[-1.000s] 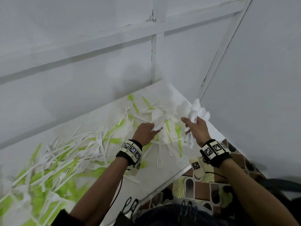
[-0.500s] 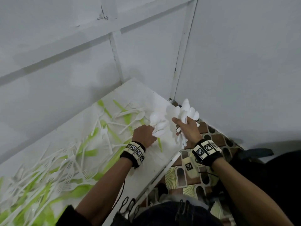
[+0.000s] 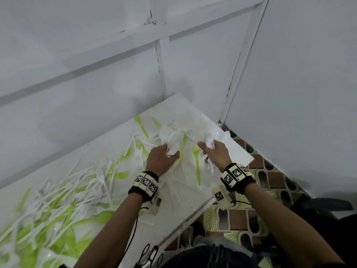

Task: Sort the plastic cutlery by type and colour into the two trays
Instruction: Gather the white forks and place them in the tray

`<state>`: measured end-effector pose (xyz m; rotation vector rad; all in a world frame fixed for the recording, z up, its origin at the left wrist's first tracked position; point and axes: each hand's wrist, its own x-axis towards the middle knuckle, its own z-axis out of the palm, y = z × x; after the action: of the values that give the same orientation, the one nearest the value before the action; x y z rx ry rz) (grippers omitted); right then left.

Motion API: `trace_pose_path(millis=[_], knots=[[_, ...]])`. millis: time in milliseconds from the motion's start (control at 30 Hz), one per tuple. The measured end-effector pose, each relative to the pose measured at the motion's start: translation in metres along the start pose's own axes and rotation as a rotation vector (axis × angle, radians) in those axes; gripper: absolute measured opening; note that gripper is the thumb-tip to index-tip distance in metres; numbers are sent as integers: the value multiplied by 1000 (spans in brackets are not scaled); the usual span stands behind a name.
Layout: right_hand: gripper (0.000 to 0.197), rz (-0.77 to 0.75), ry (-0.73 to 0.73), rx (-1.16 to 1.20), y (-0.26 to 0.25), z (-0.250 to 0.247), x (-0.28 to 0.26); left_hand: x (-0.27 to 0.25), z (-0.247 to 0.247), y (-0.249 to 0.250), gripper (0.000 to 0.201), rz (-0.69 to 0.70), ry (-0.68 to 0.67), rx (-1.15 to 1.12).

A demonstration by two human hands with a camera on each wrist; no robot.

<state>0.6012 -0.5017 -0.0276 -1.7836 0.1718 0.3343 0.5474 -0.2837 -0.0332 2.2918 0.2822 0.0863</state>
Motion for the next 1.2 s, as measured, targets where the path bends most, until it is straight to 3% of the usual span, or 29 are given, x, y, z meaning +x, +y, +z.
trace_pose_path(millis=[133,267,433,567,867,933,1033,1200], knots=[[47,-115,-38,-223,-26,29,19,-2,-17,-8,24,-24,97,-171],[51,-287,-53,-529,-30,65,41,-8,-33,-22,31,-78,169,-333],[21,-438,-188,-800,-37,104,49,-24,-55,-31,56,-186,268,-302],[23,-502,-286,-937,-35,119,61,-32,-65,-54,61,-254,298,-326],[33,-473,-375,-920,-38,121,68,-43,-72,-66,47,-280,222,-310],[27,-498,-362,-884,-37,119,65,-41,-69,-67,51,-290,203,-322],[36,-555,-328,-811,-35,116,59,-34,-65,-68,55,-256,167,-313],[49,-590,-261,-578,-36,114,39,-21,-59,-59,37,-225,126,-268]])
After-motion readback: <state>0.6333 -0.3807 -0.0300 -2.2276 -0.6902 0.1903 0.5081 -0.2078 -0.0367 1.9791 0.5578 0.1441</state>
